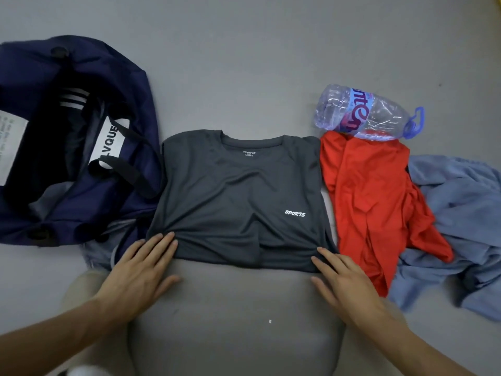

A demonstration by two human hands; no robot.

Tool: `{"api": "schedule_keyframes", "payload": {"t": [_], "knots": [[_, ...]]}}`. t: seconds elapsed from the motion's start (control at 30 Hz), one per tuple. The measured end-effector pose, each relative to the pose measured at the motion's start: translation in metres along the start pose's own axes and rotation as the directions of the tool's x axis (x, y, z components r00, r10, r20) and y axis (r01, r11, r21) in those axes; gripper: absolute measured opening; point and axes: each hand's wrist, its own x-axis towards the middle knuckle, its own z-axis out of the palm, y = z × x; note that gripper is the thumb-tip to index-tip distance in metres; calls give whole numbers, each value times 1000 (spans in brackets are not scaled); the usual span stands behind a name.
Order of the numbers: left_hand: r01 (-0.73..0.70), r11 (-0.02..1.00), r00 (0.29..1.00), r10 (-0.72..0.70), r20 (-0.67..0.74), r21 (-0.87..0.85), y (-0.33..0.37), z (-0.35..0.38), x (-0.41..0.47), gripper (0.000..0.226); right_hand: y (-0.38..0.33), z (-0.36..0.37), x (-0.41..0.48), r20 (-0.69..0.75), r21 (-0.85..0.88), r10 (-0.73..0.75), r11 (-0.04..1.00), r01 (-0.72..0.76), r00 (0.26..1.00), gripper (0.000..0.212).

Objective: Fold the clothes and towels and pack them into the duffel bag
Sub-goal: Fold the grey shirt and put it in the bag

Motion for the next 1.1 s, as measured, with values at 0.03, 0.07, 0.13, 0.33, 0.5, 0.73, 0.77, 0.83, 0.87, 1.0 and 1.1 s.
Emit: {"api": "schedule_keyframes", "payload": {"t": [0.03,0.07,0.13,0.33,0.5,0.73,0.77,0.83,0.87,1.0,1.1], "knots": [[37,999,999,-38,-5,-15,1,-2,6,78,-3,0,0,10,14,1,1000,-1,1000,60],[68,997,998,-68,-4,-30,1,-4,15,79,-8,1,-2,19,21,-4,1000,3,1000,54],[109,990,994,-108,17,-86,3,-9,34,80,-23,-1,-6,67,24,-30,999,29,997,50],[132,959,987,-150,-54,-249,6,-33,119,75,-71,12,-18,165,23,-153,988,152,974,51],[-42,999,996,43,-75,9,-28,-64,202,54,-125,13,-13,327,154,-360,932,327,874,63],[141,964,990,-135,-42,224,-25,-81,199,74,-100,-20,59,-83,257,-350,897,359,933,41],[67,987,993,-52,-102,147,-10,-73,188,74,-81,-24,64,-104,200,-271,937,287,957,44],[-144,990,975,143,-171,9,27,-46,154,66,-45,-20,59,-63,50,-185,981,189,981,56],[-195,980,973,187,-139,-44,45,-34,133,60,-31,-13,51,-15,-19,-185,983,185,983,62],[-170,985,985,170,-19,-24,53,-6,106,69,-7,23,14,132,-140,-233,958,250,964,74],[-160,986,987,159,15,43,29,-15,139,69,-29,34,23,91,-124,-155,978,165,984,75]]}}
